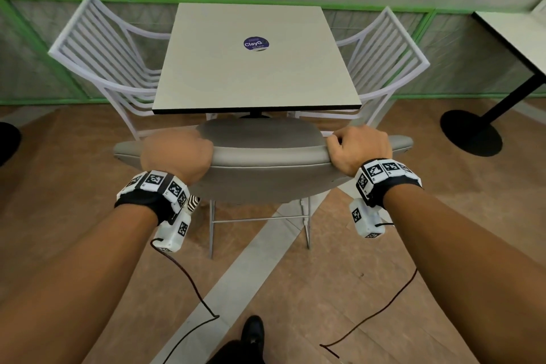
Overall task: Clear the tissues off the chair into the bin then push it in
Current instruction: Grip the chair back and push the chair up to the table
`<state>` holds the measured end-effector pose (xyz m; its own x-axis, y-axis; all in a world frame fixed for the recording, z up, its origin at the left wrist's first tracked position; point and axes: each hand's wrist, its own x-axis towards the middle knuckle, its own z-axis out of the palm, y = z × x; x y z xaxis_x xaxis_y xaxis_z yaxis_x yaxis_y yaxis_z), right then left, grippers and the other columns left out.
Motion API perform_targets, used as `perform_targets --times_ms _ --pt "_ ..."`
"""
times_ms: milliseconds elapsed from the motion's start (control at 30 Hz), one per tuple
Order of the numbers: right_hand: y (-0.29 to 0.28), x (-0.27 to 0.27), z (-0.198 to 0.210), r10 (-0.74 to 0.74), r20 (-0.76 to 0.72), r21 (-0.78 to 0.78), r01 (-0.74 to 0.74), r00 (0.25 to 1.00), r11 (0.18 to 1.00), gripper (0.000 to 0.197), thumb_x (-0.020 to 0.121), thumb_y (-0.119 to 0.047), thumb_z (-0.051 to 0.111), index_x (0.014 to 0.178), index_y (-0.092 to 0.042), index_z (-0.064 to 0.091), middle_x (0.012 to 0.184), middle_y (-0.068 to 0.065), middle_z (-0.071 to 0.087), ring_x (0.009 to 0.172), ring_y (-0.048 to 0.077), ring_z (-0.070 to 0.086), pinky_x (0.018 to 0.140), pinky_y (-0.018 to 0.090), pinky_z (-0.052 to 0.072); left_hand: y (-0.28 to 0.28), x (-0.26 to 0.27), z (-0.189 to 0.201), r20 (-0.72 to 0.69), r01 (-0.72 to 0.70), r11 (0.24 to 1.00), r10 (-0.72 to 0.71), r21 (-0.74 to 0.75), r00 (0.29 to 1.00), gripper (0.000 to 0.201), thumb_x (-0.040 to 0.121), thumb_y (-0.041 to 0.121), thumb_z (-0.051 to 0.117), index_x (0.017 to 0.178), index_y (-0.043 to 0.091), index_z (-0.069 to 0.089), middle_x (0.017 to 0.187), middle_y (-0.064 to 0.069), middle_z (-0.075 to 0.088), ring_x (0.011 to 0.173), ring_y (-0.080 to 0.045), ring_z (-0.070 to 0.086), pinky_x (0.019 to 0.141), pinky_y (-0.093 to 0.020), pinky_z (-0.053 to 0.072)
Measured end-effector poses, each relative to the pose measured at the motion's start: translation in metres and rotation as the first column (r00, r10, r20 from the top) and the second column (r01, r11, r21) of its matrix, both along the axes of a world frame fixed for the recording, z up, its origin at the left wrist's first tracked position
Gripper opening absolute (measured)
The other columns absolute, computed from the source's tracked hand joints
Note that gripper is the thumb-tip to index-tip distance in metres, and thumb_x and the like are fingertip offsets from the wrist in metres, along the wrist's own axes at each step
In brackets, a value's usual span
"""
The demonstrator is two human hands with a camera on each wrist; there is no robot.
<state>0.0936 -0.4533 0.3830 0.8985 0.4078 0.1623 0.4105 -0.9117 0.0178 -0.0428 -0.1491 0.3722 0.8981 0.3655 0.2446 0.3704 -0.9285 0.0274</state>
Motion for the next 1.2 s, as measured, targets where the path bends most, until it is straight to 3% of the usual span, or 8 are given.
perform_targets --times_ms 300,467,633,733,967,1067,1133,1200 --pt "-0.002 -0.004 -0.001 -0.007 0.011 -0.006 0.007 1.0 1.0 0.045 0.085 -0.043 0.033 0.055 -0.017 0.053 0.047 -0.002 0.048 0.045 0.018 0.044 0.05 0.025 0.028 -0.004 -0.009 0.003 0.014 -0.001 1.0 0.001 0.004 1.0 0.035 0.082 0.032 0.037 0.059 0.013 0.055 0.052 -0.003 0.043 0.051 -0.028 0.041 0.053 -0.029 0.028" --pt "0.002 0.009 0.004 -0.014 -0.004 0.037 0.014 1.0 0.999 0.046 0.084 -0.043 0.031 0.055 -0.016 0.054 0.048 -0.002 0.051 0.047 0.022 0.049 0.052 0.027 0.04 0.0 0.01 0.005 -0.012 -0.026 1.0 0.026 0.005 1.0 0.037 0.081 0.034 0.035 0.063 0.013 0.06 0.056 -0.005 0.049 0.054 -0.029 0.046 0.054 -0.03 0.033" --pt "0.0 0.002 0.0 0.0 -0.014 0.037 0.0 1.0 0.999 0.044 0.084 -0.046 0.03 0.059 -0.02 0.056 0.053 -0.001 0.056 0.053 0.025 0.052 0.052 0.028 0.037 0.0 0.004 0.003 -0.046 -0.034 0.999 0.034 -0.01 0.998 0.043 0.08 0.037 0.03 0.063 0.013 0.062 0.056 -0.008 0.055 0.053 -0.03 0.051 0.053 -0.031 0.042" --pt "-0.002 0.0 -0.001 0.017 -0.045 0.037 -0.015 0.999 0.999 0.044 0.085 -0.047 0.03 0.063 -0.021 0.058 0.057 -0.001 0.057 0.055 0.025 0.053 0.052 0.027 0.035 -0.002 -0.002 0.002 -0.003 -0.025 1.0 0.025 -0.013 1.0 0.043 0.08 0.036 0.03 0.062 0.012 0.061 0.058 -0.01 0.057 0.052 -0.029 0.047 0.053 -0.03 0.035" --pt "-0.005 -0.003 -0.004 0.033 -0.122 0.036 -0.029 0.992 0.999 0.041 0.083 -0.048 0.027 0.069 -0.024 0.057 0.066 0.003 0.06 0.064 0.028 0.055 0.06 0.03 0.044 -0.008 -0.013 0.001 0.032 0.008 1.0 -0.008 -0.013 0.999 0.044 0.084 0.033 0.026 0.068 0.011 0.06 0.066 -0.015 0.063 0.059 -0.031 0.05 0.067 -0.038 0.04" --pt "-0.006 -0.007 -0.001 0.068 -0.164 0.124 -0.048 0.984 0.991 0.036 0.087 -0.046 0.032 0.075 -0.024 0.058 0.074 0.005 0.064 0.074 0.032 0.06 0.066 0.034 0.049 -0.017 -0.026 -0.005 0.165 0.022 0.997 -0.009 -0.075 0.986 0.037 0.092 0.03 0.03 0.078 0.011 0.059 0.081 -0.015 0.066 0.078 -0.033 0.056 0.085 -0.045 0.042" --pt "-0.008 -0.018 0.001 0.16 -0.086 0.276 -0.13 0.983 0.952 0.028 0.088 -0.042 0.041 0.085 -0.024 0.062 0.084 0.001 0.066 0.083 0.027 0.061 0.071 0.037 0.052 -0.025 -0.042 -0.016 0.24 0.06 0.992 -0.031 -0.113 0.97 0.036 0.095 0.031 0.033 0.104 0.012 0.062 0.109 -0.011 0.066 0.108 -0.031 0.055 0.107 -0.047 0.033" --pt "-0.017 -0.043 -0.003 0.235 0.045 0.396 -0.234 0.971 0.888 0.018 0.09 -0.037 0.048 0.089 -0.023 0.06 0.087 -0.004 0.062 0.084 0.018 0.056 0.073 0.035 0.049 -0.035 -0.063 -0.031 0.261 0.091 0.988 -0.055 -0.127 0.964 0.048 0.093 0.029 0.041 0.137 0.013 0.048 0.144 -0.009 0.048 0.138 -0.026 0.037 0.119 -0.047 0.019"
